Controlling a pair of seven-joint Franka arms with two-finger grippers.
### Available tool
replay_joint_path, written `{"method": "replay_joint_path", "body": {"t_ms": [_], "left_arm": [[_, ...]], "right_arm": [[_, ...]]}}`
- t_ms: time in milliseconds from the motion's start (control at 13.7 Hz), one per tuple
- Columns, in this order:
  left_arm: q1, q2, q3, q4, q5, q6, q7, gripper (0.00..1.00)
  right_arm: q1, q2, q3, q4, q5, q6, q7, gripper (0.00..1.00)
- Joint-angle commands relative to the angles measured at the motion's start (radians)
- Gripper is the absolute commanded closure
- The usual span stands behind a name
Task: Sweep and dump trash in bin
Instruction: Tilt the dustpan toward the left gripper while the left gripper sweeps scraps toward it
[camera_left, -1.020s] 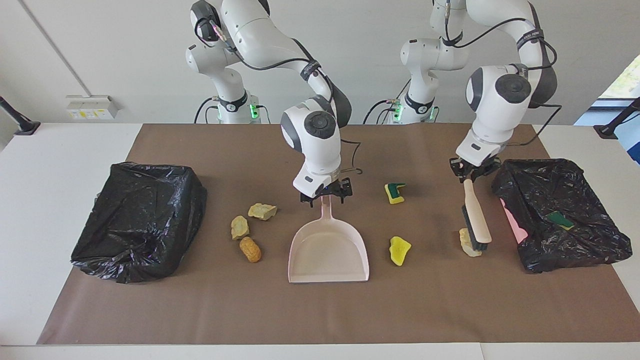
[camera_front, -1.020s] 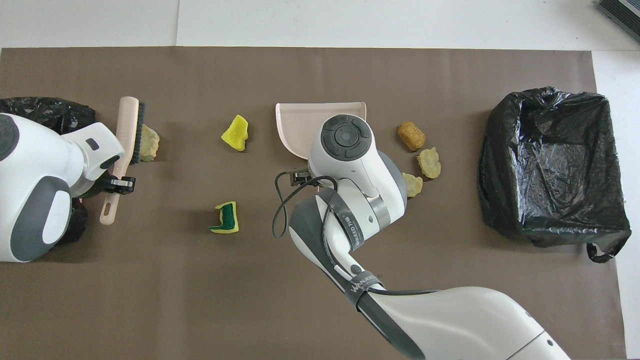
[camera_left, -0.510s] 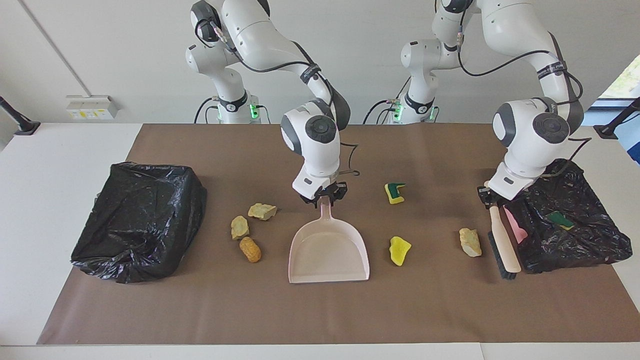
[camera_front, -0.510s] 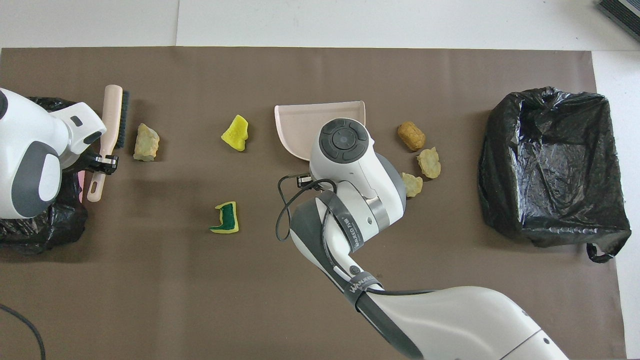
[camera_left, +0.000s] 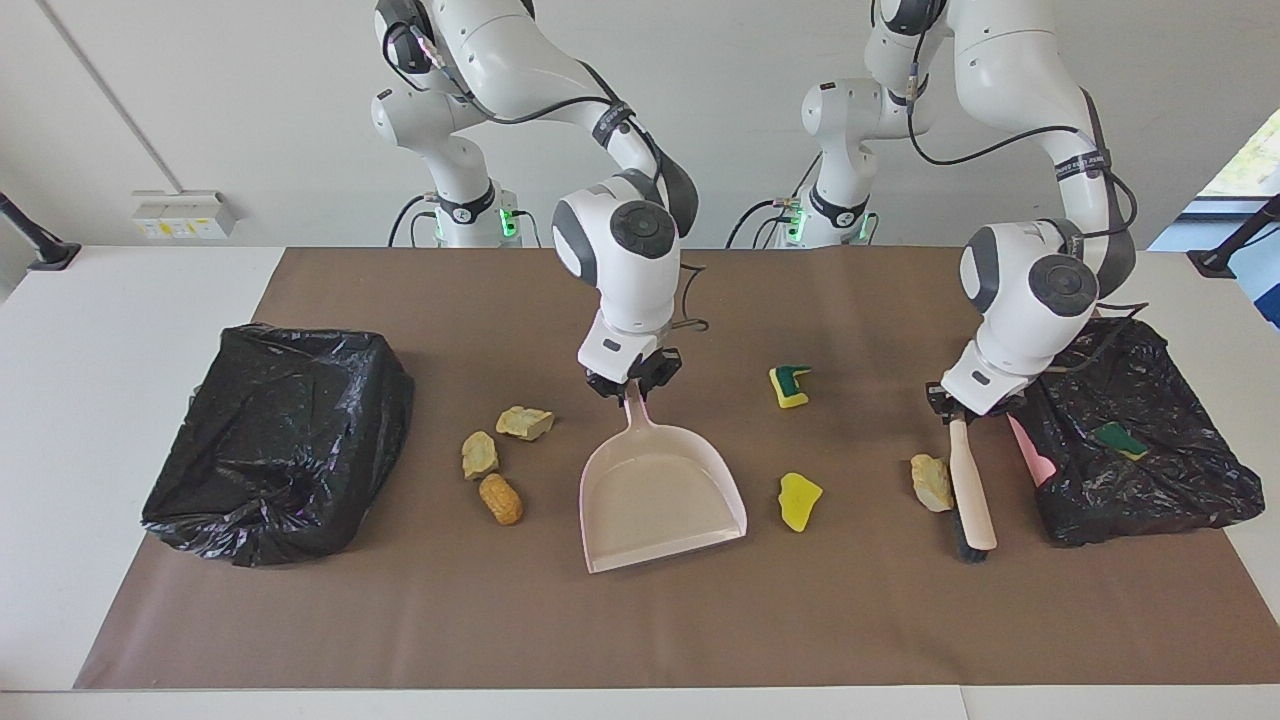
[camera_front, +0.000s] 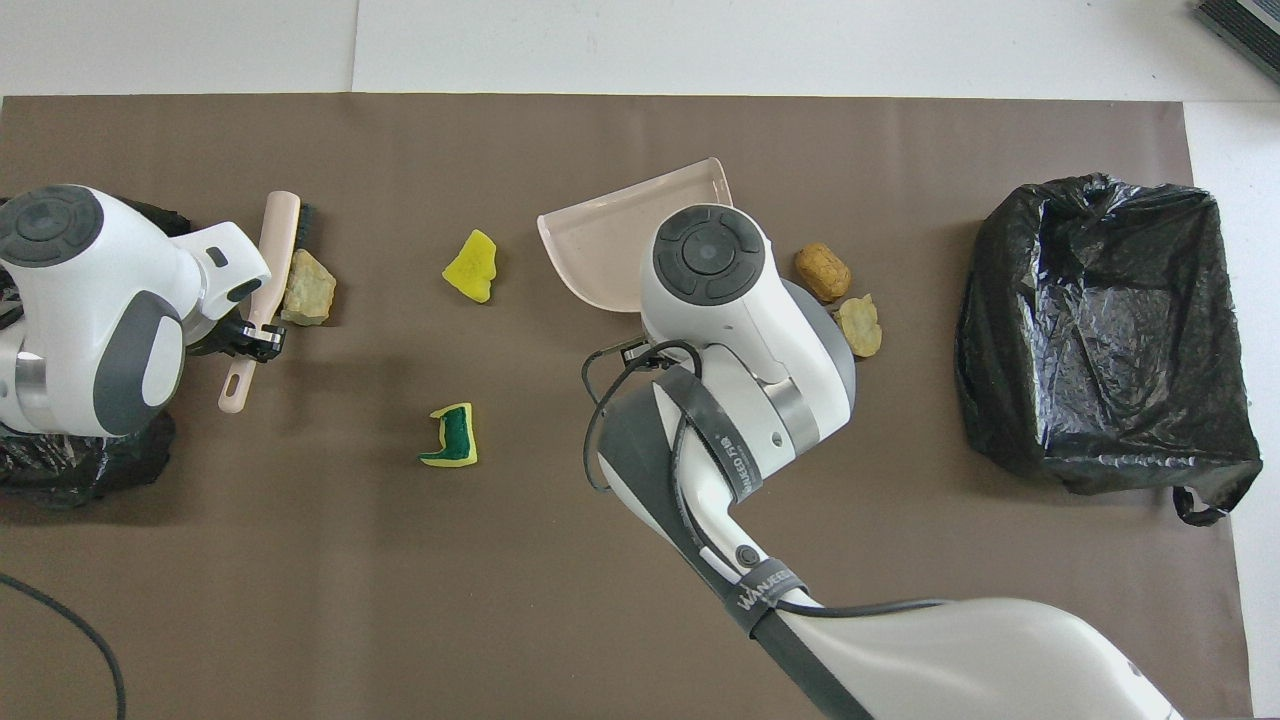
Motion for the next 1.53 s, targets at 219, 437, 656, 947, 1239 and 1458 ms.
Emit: {"method": "replay_joint_path", "body": {"t_ms": [219,437,656,947,1239,1458], "left_arm": [[-0.161,-0.052,0.007,-0.059,-0.021,-0.005,0.006,1.0],[-0.2,-0.051,0.007,-0.054,-0.137,0.001,0.012,1.0],[-0.203,-0.038,0.01,0.005,-0.141,-0.033,0.052,1.0],[-0.168,-0.038,0.018,0.091,-0.133,-0.143,0.203,1.0],[-0.108,-0.029,0.021,0.078,-0.13,-0.087,0.328,1.0],[-0.074,0.015,0.02,0.079,-0.015,-0.021,0.383,1.0]], "right_arm": [[-0.047,-0.14,0.009,-0.114,-0.018,-0.125,-0.468,1.0],[-0.07,-0.169,0.006,-0.193,-0.018,-0.087,-0.753,1.0],[-0.059,-0.168,0.006,-0.253,-0.029,-0.043,-0.828,1.0],[-0.022,-0.158,0.01,-0.327,-0.029,0.051,-0.776,1.0],[0.013,-0.158,0.009,-0.376,-0.029,0.116,-0.717,1.0],[0.011,-0.158,0.007,-0.376,-0.029,0.117,-0.717,1.0]]}}
